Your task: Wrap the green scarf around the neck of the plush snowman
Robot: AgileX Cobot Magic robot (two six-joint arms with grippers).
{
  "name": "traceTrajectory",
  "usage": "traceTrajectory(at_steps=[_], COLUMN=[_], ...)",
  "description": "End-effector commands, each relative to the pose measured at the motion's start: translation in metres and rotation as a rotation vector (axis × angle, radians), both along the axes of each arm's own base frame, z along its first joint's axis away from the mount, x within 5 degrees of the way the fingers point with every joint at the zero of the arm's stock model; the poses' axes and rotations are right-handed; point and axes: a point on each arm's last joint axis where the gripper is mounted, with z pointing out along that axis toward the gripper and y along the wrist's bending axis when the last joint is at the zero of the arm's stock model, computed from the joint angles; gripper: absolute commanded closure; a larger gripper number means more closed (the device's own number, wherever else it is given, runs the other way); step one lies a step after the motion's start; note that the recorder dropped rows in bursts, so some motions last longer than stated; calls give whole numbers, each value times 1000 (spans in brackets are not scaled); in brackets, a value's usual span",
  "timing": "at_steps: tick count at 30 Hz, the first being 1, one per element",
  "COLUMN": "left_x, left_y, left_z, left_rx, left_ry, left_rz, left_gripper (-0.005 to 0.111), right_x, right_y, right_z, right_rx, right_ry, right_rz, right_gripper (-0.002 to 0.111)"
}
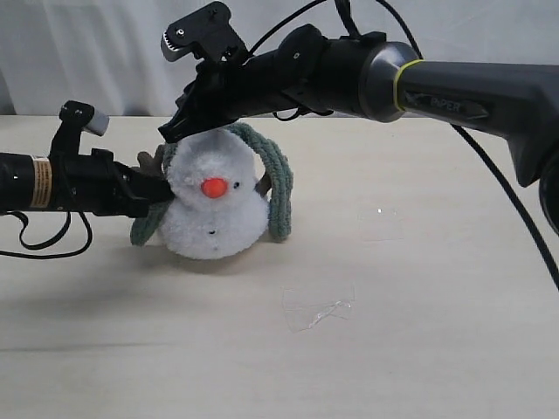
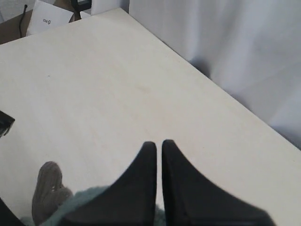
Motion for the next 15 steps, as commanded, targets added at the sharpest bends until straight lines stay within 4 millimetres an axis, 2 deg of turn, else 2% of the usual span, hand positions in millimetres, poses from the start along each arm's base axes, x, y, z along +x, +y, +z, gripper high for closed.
traceTrajectory(at_steps=[1,6,9,11,12,14,15], left_x=[-2,1,2,2,2,2,2], left_y=[-1,-1,0,0,0,0,0], left_z=[2,4,4,4,4,4,4], left_rx=[-9,-34,-35,-40,-40,-39,-37], left_ry=[30,32,34,34,34,35,35], left_rz=[-9,38,48,54,55,59,60], left_gripper=[107,107,107,107,107,107,107], right_x=[1,-1,-7,-10,-12,-17,-20], right_y=[-3,-5,-28,-54,-69,-79,-80], right_z=[7,10,35,47,48,42,39], right_rx=[13,30,46,13,-29,-96,-125], right_ry=[-6,33,160,277,359,448,484], right_rz=[-11,-13,-37,-89,-108,-82,-67], right_gripper=[104,104,97,81,67,54,52])
